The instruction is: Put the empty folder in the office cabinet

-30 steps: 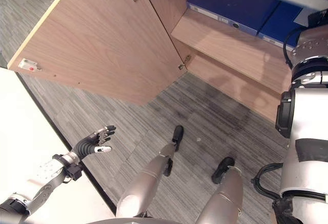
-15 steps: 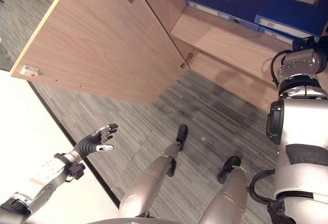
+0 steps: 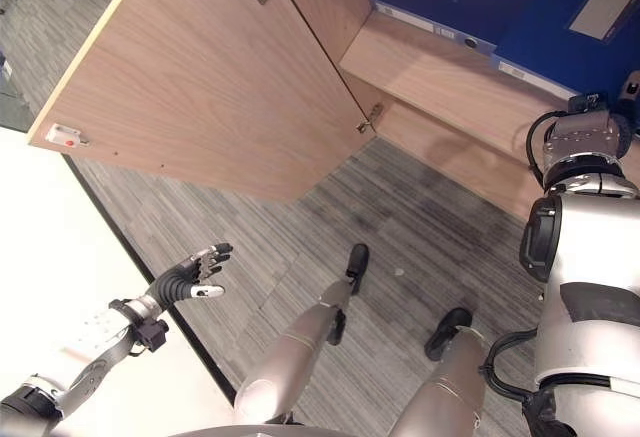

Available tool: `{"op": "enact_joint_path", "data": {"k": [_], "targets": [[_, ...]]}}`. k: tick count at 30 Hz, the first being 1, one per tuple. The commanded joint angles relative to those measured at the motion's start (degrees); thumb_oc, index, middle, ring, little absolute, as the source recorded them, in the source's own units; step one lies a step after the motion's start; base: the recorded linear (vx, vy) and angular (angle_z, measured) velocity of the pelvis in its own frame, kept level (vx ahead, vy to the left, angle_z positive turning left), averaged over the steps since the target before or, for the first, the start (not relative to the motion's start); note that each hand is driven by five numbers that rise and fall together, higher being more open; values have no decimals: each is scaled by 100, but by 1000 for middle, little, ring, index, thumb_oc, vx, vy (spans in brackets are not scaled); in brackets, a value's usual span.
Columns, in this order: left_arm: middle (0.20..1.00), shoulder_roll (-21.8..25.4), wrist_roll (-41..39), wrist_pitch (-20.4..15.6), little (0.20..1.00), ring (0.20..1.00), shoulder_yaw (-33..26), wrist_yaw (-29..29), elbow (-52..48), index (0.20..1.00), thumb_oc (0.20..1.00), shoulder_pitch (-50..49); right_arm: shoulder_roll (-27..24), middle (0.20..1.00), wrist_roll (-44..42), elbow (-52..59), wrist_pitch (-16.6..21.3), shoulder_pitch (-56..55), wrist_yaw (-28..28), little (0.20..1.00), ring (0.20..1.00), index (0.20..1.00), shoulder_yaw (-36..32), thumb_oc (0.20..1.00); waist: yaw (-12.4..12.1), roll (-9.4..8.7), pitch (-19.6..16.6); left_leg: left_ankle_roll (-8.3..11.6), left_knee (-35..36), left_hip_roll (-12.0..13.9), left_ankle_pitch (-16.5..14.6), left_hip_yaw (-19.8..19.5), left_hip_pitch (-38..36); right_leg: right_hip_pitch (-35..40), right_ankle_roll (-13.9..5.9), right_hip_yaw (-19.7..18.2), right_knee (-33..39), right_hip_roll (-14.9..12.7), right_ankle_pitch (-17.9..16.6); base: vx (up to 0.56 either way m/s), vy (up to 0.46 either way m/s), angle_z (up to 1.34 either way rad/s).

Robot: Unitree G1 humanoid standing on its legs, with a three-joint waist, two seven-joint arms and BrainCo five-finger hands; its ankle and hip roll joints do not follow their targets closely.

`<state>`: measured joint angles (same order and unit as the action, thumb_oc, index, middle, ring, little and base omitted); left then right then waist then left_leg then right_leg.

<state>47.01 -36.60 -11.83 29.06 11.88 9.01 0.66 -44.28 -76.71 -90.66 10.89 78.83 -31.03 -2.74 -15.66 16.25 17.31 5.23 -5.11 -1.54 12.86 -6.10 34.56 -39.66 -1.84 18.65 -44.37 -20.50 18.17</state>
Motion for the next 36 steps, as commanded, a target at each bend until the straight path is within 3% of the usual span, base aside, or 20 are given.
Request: {"op": "enact_joint_path", "data": {"k": [1, 4, 5, 6, 9, 15, 16, 20, 21, 27, 30, 36], "targets": [[1000, -282, 197, -160, 1000, 1000, 10, -25, 175, 1000, 1000, 451, -156, 1000, -171, 103, 107, -269, -212, 1000, 1000, 1000, -245, 1000, -118, 32, 334, -39, -379, 107, -1502, -85, -433, 690, -778, -217, 754, 170, -223, 36, 12, 5], [1000, -350, 169, -162, 1000, 1000, 39, -27, 236, 1000, 1000, 448, 91, 1000, -145, 171, 151, -580, -283, 1000, 1000, 1000, -408, 1000, -148, 16, 340, -63, -308, 129, -1357, -85, -480, 767, -755, -113, 882, 174, -414, -12, 16, 3], [1000, -382, 157, -172, 1000, 1000, 49, -40, 264, 1000, 1000, 472, 219, 1000, -117, 210, 175, -677, -292, 1000, 1000, 1000, -442, 1000, -133, -35, 286, -53, -258, 131, -1474, -125, -579, 866, -793, -184, 923, 211, -302, -85, 48, 3], [1000, -389, 147, -172, 1000, 1000, 49, -39, 275, 1000, 1000, 464, 295, 1000, -109, 239, 187, -737, -287, 1000, 1000, 1000, -475, 1000, -156, -22, 317, -71, -256, 149, -1349, -102, -554, 848, -762, -98, 961, 202, -459, 101, -23, 2], [1000, -429, 96, -162, 1000, 1000, 51, -44, 292, 1000, 1000, 474, 422, 1000, -44, 298, 162, -860, -253, 1000, 1000, 1000, -499, 1000, -144, -101, 273, -59, -210, 154, -1454, -141, -656, 956, -789, -151, 1022, 243, -366, 6, 1, -4], [1000, -507, 24, -154, 1000, 1000, 55, 3, 383, 1000, 1000, 485, 641, 1000, 165, 485, 174, -1157, -73, 1000, 1000, 1000, -461, 1000, -189, -196, 271, -68, -167, 192, -1332, -120, -718, 1106, -753, -14, 1227, 274, -557, 5, -2, 0], [1000, -510, 22, -155, 1000, 1000, 56, 5, 385, 1000, 1000, 490, 640, 1000, 168, 495, 176, -1163, -72, 1000, 1000, 1000, -463, 1000, -164, -220, 234, -54, -143, 189, -1440, -150, -770, 1153, -787, -90, 1227, 299, -437, -90, 24, -2], [1000, -535, -33, -168, 1000, 1000, 2, 32, 451, 1000, 1000, 470, 793, 1000, 452, 790, 250, -1295, 102, 1000, 1000, 1000, -302, 1000, -200, -288, 251, -68, -145, 234, -1303, -120, -751, 1204, -737, 14, 1371, 333, -641, -24, 8, 0], [1000, -571, -83, -182, 1000, 1000, -32, 34, 483, 1000, 1000, 431, 910, 1000, 633, 996, 354, -1437, 235, 1000, 1000, 1000, -216, 1000, -182, -368, 247, -67, -88, 259, -1281, -122, -793, 1258, -728, 31, 1501, 378, -696, 0, 0, 0], [1000, -685, -182, -221, 1000, 1000, -210, -25, 523, 1000, 1000, 327, 1369, 1000, 1030, 1795, 744, -1869, 277, 1000, 1000, 1000, -100, 1000, -83, -463, 263, -80, 26, 316, -1213, -81, -872, 1335, -717, -1, 1696, 473, -793, -8, 19, -10], [1000, -826, -219, -297, 1000, 1000, -410, -97, 556, 1000, 1000, 194, 1749, 1000, 1582, 2635, 1115, -2440, 349, 1000, 1000, 1000, -156, 1000, 37, -512, 290, -97, 99, 340, -1188, -44, -916, 1352, -703, -48, 1809, 516, -844, -16, 33, -13], [1000, -811, -272, -372, 1000, 1000, -557, 8, 609, 1000, 1000, 3, 1678, 1000, 1973, 2868, 1283, -2783, 412, 1000, 1000, 1000, -295, 1000, 133, -545, 311, -107, 69, 345, -1193, 8, -935, 1371, -699, -109, 1894, 542, -895, -26, 24, -6]]}}
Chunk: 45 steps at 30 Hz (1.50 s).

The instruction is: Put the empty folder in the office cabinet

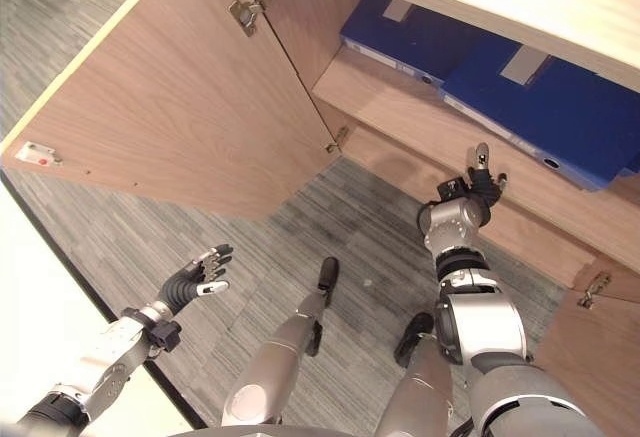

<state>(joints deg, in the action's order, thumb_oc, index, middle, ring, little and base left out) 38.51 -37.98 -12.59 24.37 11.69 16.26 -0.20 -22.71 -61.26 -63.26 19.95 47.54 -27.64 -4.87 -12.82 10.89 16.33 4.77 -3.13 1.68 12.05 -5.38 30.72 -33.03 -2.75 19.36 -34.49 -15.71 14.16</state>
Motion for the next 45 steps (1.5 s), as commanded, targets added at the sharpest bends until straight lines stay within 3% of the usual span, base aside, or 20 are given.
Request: {"op": "enact_joint_path", "data": {"k": [1, 5, 7, 10, 12, 13, 14, 16, 17, 19, 24, 32, 45], "targets": [[1000, 42, -124, -299, 1000, 1000, -107, 48, -100, 1000, 1000, 69, -499, 1000, 538, 187, 375, 265, 94, 1000, 1000, 1000, -62, 1000, -136, -13, 411, -64, -143, 18, -1113, -52, -547, 705, -603, -190, 897, 70, -500, -28, 15, -4], [1000, 18, -73, -317, 1000, 1000, -129, 111, -46, 1000, 1000, 9, -539, 1000, 976, 438, 419, -30, 49, 1000, 1000, 1000, -28, 1000, -100, -31, 412, -67, -185, 22, -1123, -33, -547, 726, -607, -206, 919, 74, -521, -18, 8, -4], [1000, 10, -16, -343, 1000, 1000, -179, 193, -26, 1000, 1000, -69, -539, 200, 1561, 818, 394, -457, 61, 200, 200, 200, 56, 200, -53, -66, 393, -66, -210, 34, -1133, -18, -566, 760, -610, -219, 960, 83, -546, -25, 6, -3], [1000, 0, -11, -365, 1000, 1000, -211, 232, -17, 1000, 1000, -114, -530, 200, 1825, 973, 378, -640, 65, 200, 200, 200, 100, 200, -28, -76, 391, -66, -214, 42, -1133, -14, -577, 771, -613, -221, 973, 85, -561, -11, 4, -4], [1000, 46, 80, -441, 1000, 1000, -320, 342, 21, 1000, 1000, -234, -805, 200, 3064, 1190, 111, -989, -136, 200, 200, 200, 358, 200, 26, -127, 371, -61, -230, 49, -1126, -3, -579, 809, -618, -218, 1042, 88, -612, -29, -8, -6], [1000, 44, 81, -442, 1000, 1000, -323, 343, 19, 1000, 1000, -242, -797, 200, 3082, 1209, 100, -997, -155, 200, 200, 200, 359, 200, 31, -124, 368, -61, -229, 50, -1126, -5, -580, 813, -618, -215, 1047, 90, -614, -33, -8, -4], [1000, 59, 113, -466, 1000, 1000, -367, 366, 13, 1000, 1000, -302, -1025, 200, 3857, 1301, -136, -1052, -275, 200, 200, 200, 601, 200, 51, -147, 368, -61, -240, 64, -1117, -2, -577, 817, -611, -221, 1075, 97, -638, -18, -1, -3], [1000, 77, 135, -480, 1000, 1000, -370, 370, 7, 1000, 1000, -322, -1121, 200, 4151, 1292, -255, -1043, -303, 200, 200, 200, 706, 200, 55, -158, 362, -60, -237, 64, -1112, 0, -574, 822, -611, -222, 1103, 98, -654, -8, 2, -2], [1000, 102, 173, -492, 1000, 1000, -368, 406, -18, 1000, 1000, -382, -1424, 200, 4878, 1369, -483, -1006, -415, 200, 200, 200, 967, 200, 71, -180, 356, -65, -233, 65, -1098, 7, -566, 815, -613, -226, 1125, 105, -682, 0, 0, 0], [1000, 115, 223, -506, 1000, 1000, -372, 438, -39, 1000, 1000, -446, -1768, 200, 5515, 1453, -684, -973, -447, 200, 200, 200, 1207, 200, 87, -201, 364, -64, -223, 68, -1075, 4, -558, 806, -615, -234, 1144, 112, -705, -18, 18, -5], [1000, 127, 364, -560, 1000, 1000, -310, 478, -44, 1000, 1000, -480, -2388, 200, 6478, 1670, -944, -813, -475, 200, 200, 200, 1637, 200, 104, -237, 371, -46, -75, 86, -975, -28, -571, 794, -630, -219, 1214, 119, -757, -3, 15, -4], [1000, 143, 384, -597, 1000, 1000, -194, 443, -192, 1000, 1000, -454, -2920, 200, 6764, 1444, -1092, -227, -212, 200, 200, 200, 2237, 200, 106, -303, 432, -45, 16, 102, -918, -43, -574, 739, -621, -200, 1202, 124, -775, 0, 0, 0], [1000, 295, 259, -588, 1000, 1000, -15, 328, -373, 1000, 1000, -361, -2731, 200, 6250, 27, -1169, 876, 25, 200, 200, 200, 2959, 200, -82, -123, 666, -38, -143, 77, -882, -72, -347, 568, -593, -142, 1020, 88, -712, -1, 1, 1]]}}
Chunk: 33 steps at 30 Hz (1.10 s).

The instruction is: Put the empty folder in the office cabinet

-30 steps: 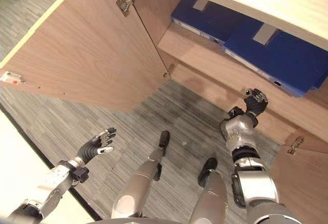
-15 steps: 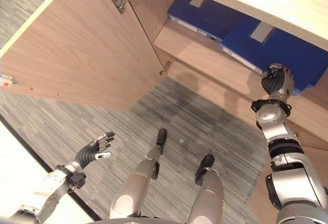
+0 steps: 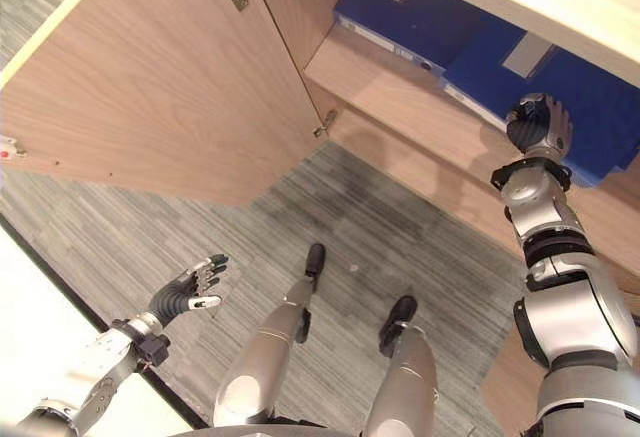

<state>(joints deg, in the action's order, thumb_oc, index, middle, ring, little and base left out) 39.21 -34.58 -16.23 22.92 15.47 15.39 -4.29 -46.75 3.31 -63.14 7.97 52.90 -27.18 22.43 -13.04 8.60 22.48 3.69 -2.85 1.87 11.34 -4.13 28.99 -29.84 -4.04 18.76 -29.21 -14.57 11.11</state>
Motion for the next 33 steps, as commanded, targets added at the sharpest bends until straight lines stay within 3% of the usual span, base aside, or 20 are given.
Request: {"op": "enact_joint_path", "data": {"k": [1, 19, 33], "targets": [[1000, 225, -75, -222, 1000, 1000, 136, -65, -315, 1000, 1000, 50, -280, 200, -199, -41, 8, 360, -6, 200, 200, 200, 280, 200, -68, 135, 74, 66, -165, 51, -801, -202, -159, 225, -460, -77, 474, -27, -403, -6, 8, 4], [1000, 308, -128, -205, 1000, 1000, 211, -101, -560, 1000, 1000, 68, -56, 200, -532, -589, -59, 486, 71, 200, 200, 200, 271, 200, -164, 476, 232, 50, -25, -27, -695, -271, -89, 29, -466, -23, 325, -126, -375, 2, 0, 3], [1000, 433, -156, -195, 1000, 1000, 209, -40, -626, 1000, 1000, 5, -68, 200, -537, -779, -82, 673, 112, 200, 200, 200, 378, 200, -157, 564, 267, 33, -20, -28, -695, -252, -19, -133, -464, -47, 210, -148, -348, 2, -1, 1]]}}
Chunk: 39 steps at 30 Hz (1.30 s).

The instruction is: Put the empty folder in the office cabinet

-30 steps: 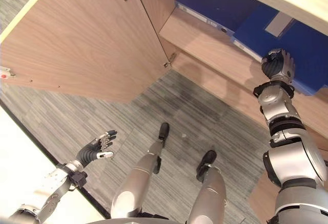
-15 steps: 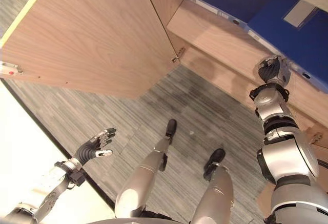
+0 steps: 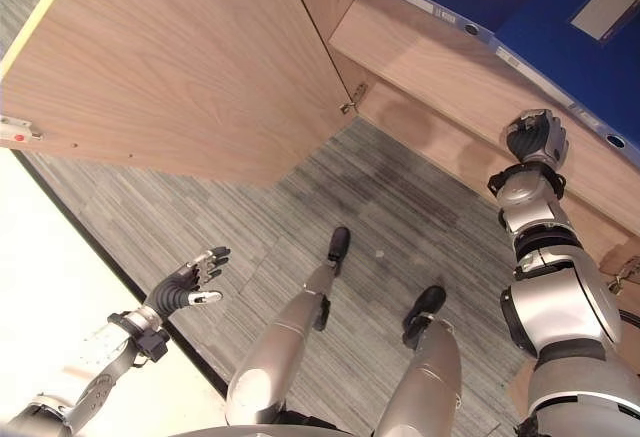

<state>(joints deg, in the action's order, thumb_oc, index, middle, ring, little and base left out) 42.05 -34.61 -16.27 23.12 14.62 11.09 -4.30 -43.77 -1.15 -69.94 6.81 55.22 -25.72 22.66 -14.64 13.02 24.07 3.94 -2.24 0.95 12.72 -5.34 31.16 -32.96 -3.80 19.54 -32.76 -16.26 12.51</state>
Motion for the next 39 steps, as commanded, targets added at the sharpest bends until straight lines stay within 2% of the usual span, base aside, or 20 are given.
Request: {"op": "enact_joint_path", "data": {"k": [1, 3, 4, 7, 8, 16, 21, 28, 31, 34, 35, 36, 38, 39], "targets": [[1000, 166, -154, -195, 1000, 1000, 184, 55, -203, 1000, 1000, -3, -394, 200, -104, -114, 34, 474, -30, 200, 200, 200, 353, 200, 5, 121, 106, 8, -76, 61, -833, -132, -241, 180, -487, -126, 562, 23, -486, 0, 0, 0], [1000, 264, -202, -193, 1000, 1000, 171, 99, -236, 1000, 1000, -14, -558, 200, -174, -220, 24, 659, 26, 200, 200, 200, 409, 200, -1, 116, 96, 12, -81, 53, -833, -128, -238, 178, -485, -129, 554, 26, -484, 50, -33, 0], [1000, 291, -215, -189, 1000, 1000, 176, 112, -253, 1000, 1000, -26, -648, 200, -200, -238, 20, 728, 49, 200, 200, 200, 436, 200, 16, 69, 51, 41, -44, 37, -983, -150, -318, 217, -543, -201, 501, 17, -280, 101, -63, 1], [1000, 391, -272, -161, 1000, 1000, 168, 191, -329, 1000, 1000, -77, -952, 200, -316, -332, 18, 1046, 134, 200, 200, 200, 566, 200, 1, 64, 34, 50, -39, 26, -974, -154, -313, 193, -548, -201, 483, -1, -282, 38, -29, 12], [1000, 519, -336, -149, 1000, 1000, 182, 267, -403, 1000, 1000, -115, -1226, 200, -460, -464, 12, 1413, 199, 200, 200, 200, 716, 200, -18, 61, 15, 57, -21, 28, -967, -153, -316, 170, -554, -207, 476, -30, -272, 3, -12, 16], [1000, 802, -494, -84, 1000, 1000, 185, 470, -676, 1000, 1000, -205, -1812, 200, -736, -639, -15, 2527, 314, 200, 200, 200, 1325, 200, -49, 103, -33, 70, 71, -3, -890, -156, -277, 76, -569, -205, 432, -81, -270, 0, -5, 4], [1000, 823, -524, -41, 1000, 1000, 240, 550, -678, 1000, 1000, -201, -1902, 200, -736, -730, -5, 2718, 360, 200, 200, 200, 1525, 200, -72, 114, -80, 81, 129, 3, -858, -172, -292, 82, -570, -190, 423, -84, -255, 3, -1, 1], [1000, 743, -533, -19, 1000, 1000, 255, 550, -634, 1000, 1000, -166, -1696, 200, -819, -675, 9, 2583, 377, 200, 200, 200, 1410, 200, -80, 87, -125, 66, 146, 14, -882, -196, -318, 95, -574, -180, 421, -59, -242, 2, -2, 0], [1000, 720, -525, -20, 1000, 1000, 242, 538, -634, 1000, 1000, -151, -1647, 200, -939, -588, 54, 2448, 343, 200, 200, 200, 1261, 200, -78, 90, -126, 69, 135, 13, -886, -207, -323, 118, -583, -159, 418, -70, -246, 0, 0, 0], [1000, 573, -527, -43, 1000, 1000, 126, 494, -604, 1000, 1000, -121, -1372, 200, -1436, 88, 325, 1580, 216, 200, 200, 200, 504, 200, -52, 59, -119, 69, 142, 27, -888, -230, -354, 189, -598, -131, 448, -39, -279, -26, 13, 1], [1000, 514, -528, -51, 1000, 1000, 61, 473, -589, 1000, 1000, -125, -1240, 200, -1485, 356, 425, 1297, 197, 200, 200, 200, 343, 200, -50, 78, -67, 47, 103, 40, -754, -204, -292, 162, -545, -63, 492, -33, -471, -78, 38, 4], [1000, 544, -527, -52, 1000, 1000, 67, 474, -592, 1000, 1000, -137, -1235, 200, -1469, 406, 413, 1209, 180, 200, 200, 200, 270, 200, -66, 55, -83, 47, 105, 39, -753, -206, -296, 168, -545, -60, 495, -33, -472, -73, 27, 1], [1000, 316, -475, -102, 1000, 1000, -243, 418, -425, 1000, 1000, -279, -772, 200, -1040, 2419, 709, -586, -11, 200, 200, 200, -682, 200, 76, -78, -82, 36, 125, 83, -778, -240, -348, 234, -563, -52, 560, 27, -513, 41, -18, 7], [1000, 266, -462, -117, 1000, 1000, -287, 408, -355, 1000, 1000, -280, -609, 200, -986, 2730, 775, -1016, -16, 200, 200, 200, -935, 200, 110, -121, -85, 33, 129, 85, -790, -248, -362, 258, -569, -40, 580, 33, -525, 38, -14, 5]]}}
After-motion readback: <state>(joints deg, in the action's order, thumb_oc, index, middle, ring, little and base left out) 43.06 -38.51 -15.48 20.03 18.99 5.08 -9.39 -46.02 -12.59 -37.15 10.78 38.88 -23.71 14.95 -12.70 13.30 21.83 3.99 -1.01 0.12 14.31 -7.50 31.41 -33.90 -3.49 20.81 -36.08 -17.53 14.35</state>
